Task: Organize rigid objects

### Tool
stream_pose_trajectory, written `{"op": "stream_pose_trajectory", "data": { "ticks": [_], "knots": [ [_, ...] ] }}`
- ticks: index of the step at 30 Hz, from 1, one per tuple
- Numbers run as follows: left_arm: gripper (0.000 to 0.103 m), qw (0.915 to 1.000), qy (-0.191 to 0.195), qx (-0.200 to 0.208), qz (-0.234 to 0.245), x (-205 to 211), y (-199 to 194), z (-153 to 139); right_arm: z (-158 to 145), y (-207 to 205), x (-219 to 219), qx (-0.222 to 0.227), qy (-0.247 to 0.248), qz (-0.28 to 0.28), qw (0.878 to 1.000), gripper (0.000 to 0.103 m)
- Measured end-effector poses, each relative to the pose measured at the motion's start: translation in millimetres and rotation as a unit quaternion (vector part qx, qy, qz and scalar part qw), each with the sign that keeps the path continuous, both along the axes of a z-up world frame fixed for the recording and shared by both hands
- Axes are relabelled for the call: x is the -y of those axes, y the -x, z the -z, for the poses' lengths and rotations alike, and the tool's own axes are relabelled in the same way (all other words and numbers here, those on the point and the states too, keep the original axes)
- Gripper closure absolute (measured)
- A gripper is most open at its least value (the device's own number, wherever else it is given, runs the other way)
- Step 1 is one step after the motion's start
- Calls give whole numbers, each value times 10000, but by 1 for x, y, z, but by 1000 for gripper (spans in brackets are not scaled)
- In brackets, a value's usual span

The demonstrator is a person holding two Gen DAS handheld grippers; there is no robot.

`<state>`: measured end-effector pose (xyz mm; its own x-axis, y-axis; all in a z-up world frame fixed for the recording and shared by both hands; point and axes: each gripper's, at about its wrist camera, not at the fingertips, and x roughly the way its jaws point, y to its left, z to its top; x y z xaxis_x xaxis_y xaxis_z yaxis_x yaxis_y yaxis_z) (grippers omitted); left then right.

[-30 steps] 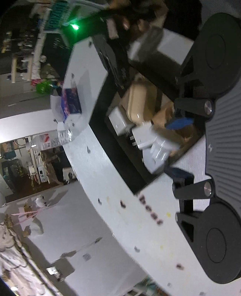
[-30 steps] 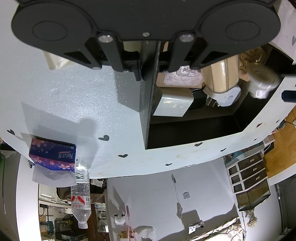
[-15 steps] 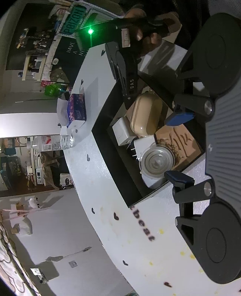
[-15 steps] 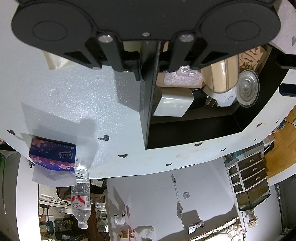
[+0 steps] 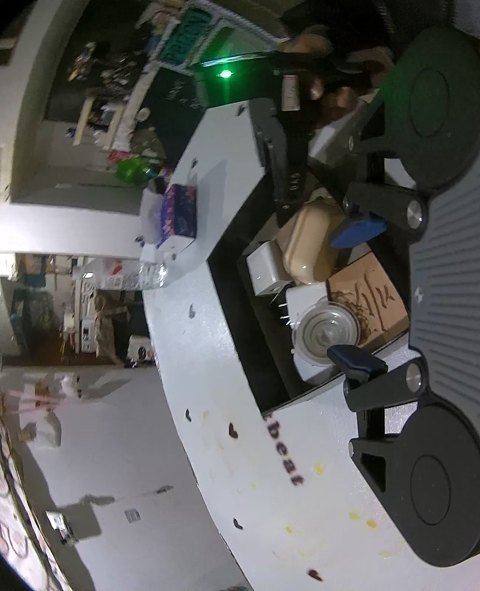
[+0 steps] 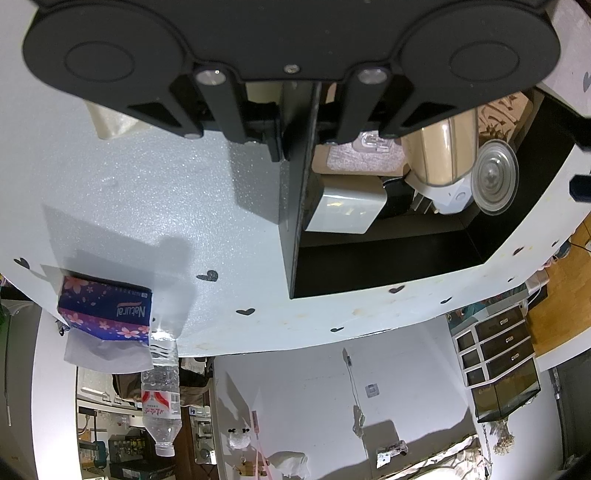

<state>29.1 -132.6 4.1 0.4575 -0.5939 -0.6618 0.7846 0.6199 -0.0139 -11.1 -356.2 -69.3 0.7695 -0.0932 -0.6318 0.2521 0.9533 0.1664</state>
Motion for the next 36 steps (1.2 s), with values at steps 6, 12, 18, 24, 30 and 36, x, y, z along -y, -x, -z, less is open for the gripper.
{"op": "stream_pose_trajectory", "data": {
  "ticks": [6,12,18,24,30,36],
  "knots": [
    [23,9985,325,-62,-441,-6,0,-5,1,0,-1,-19,12,-11,10000,93],
    [4,9941,503,-109,-954,-16,0,-4,1,-1,-1,-37,22,-20,10000,93],
    [0,9862,698,-285,-1472,-28,1,7,1,-2,-2,-72,51,-12,10000,93],
    [0,9808,880,-163,-1735,-36,5,6,1,-4,-4,-109,111,-34,9999,92],
    [0,9764,982,-29,-1921,-40,10,6,-13,-1,-6,33,275,-8,9996,79],
    [0,9730,914,354,-2089,-40,19,2,-50,22,-16,558,383,-194,9975,69]
  ]
}}
